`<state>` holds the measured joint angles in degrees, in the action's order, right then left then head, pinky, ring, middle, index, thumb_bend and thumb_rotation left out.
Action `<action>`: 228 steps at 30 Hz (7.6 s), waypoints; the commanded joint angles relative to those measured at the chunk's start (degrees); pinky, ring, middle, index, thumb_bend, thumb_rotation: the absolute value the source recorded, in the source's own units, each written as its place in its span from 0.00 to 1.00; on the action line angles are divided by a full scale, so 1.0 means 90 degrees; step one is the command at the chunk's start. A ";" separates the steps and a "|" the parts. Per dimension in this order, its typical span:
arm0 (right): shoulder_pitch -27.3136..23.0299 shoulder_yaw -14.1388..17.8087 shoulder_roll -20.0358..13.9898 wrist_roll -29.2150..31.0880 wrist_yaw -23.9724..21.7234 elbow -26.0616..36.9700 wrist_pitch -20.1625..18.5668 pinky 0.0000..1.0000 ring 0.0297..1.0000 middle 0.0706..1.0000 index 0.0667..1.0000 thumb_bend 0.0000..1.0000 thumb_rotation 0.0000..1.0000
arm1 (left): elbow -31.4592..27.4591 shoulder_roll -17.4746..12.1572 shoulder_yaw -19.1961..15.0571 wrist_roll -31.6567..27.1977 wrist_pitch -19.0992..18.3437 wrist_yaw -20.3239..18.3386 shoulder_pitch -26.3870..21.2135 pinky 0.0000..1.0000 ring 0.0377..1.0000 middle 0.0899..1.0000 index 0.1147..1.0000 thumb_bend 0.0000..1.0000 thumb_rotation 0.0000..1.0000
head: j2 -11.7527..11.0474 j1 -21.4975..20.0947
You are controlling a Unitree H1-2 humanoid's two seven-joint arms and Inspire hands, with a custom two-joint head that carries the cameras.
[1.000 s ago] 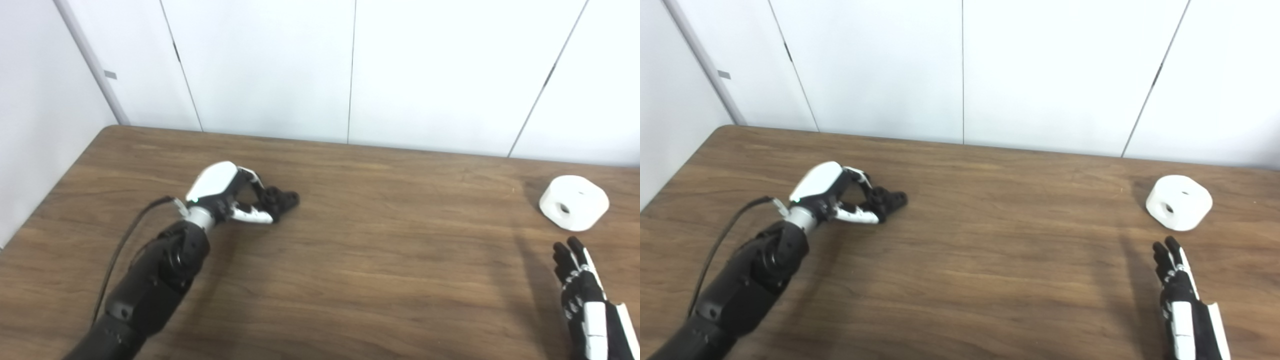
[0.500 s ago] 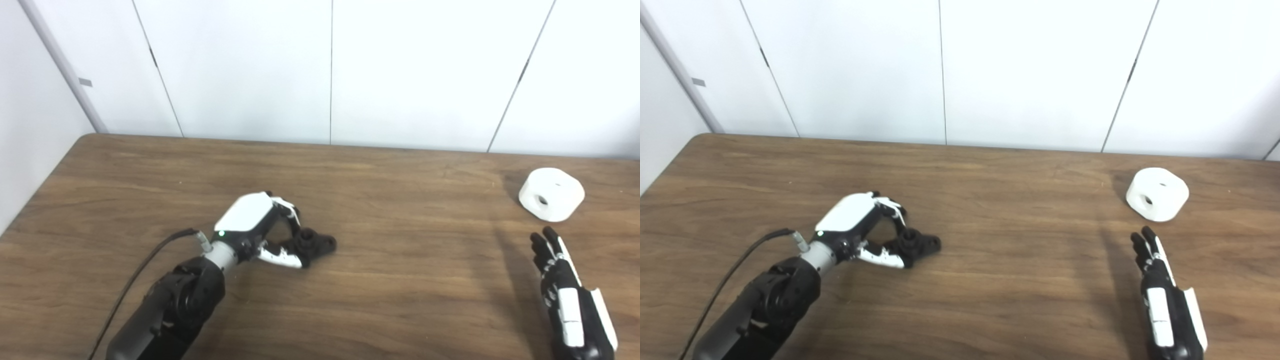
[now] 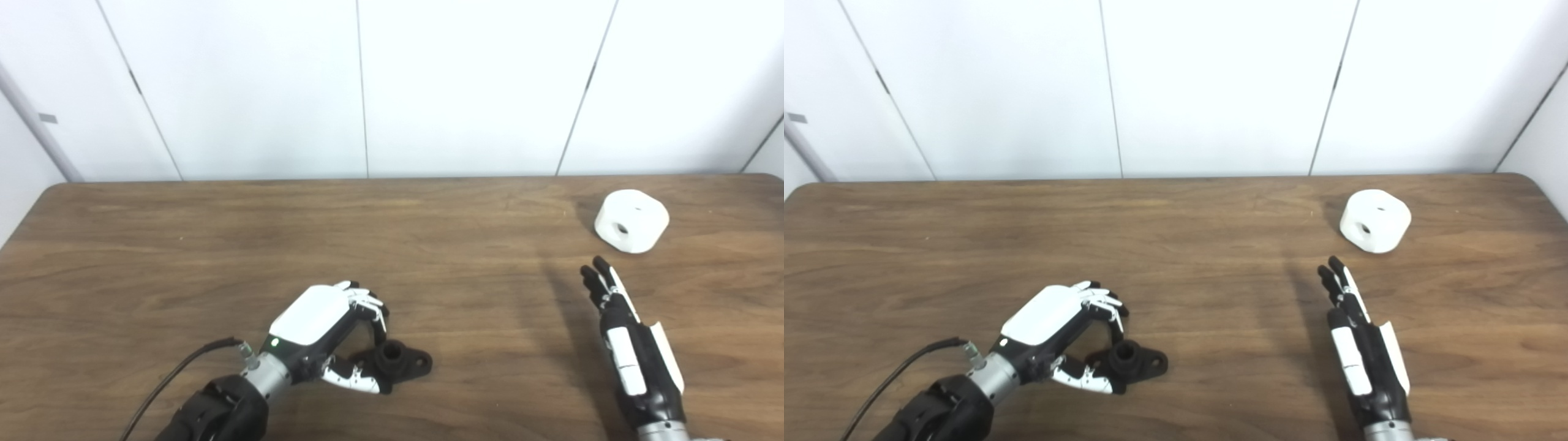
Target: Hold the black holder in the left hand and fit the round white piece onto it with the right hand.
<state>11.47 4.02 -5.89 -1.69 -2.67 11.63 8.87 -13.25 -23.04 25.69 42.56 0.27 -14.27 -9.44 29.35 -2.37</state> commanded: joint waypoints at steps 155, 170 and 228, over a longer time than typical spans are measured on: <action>-0.3767 0.0426 -0.1540 -0.3464 0.1845 -0.2163 -0.3304 1.00 0.94 0.84 0.45 0.52 0.14 | -0.0114 0.0043 -0.0258 0.0495 0.1075 -0.0794 0.0205 0.85 0.80 0.71 0.42 0.52 0.05 | 0.0293 -0.2063; -0.3297 0.0007 -0.2033 -0.3276 0.0416 -0.0102 -0.3930 0.90 0.92 0.84 0.45 0.52 0.15 | -0.0110 0.0120 -0.0228 0.0557 0.1049 -0.0734 0.0260 0.86 0.80 0.71 0.42 0.52 0.05 | 0.0364 -0.1799; -0.1578 -0.1516 0.0514 -0.5212 -0.4330 0.4214 -0.3950 0.99 0.88 0.82 0.44 0.53 0.14 | -0.0167 0.0449 -0.0165 0.0680 0.0652 -0.0746 0.0276 0.94 0.84 0.75 0.42 0.52 0.05 | 0.1646 -0.0291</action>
<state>-1.72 -9.42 -1.61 -49.06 -42.03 47.53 -27.26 -14.87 -19.05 23.78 47.63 7.08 -19.68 -6.78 44.12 -4.92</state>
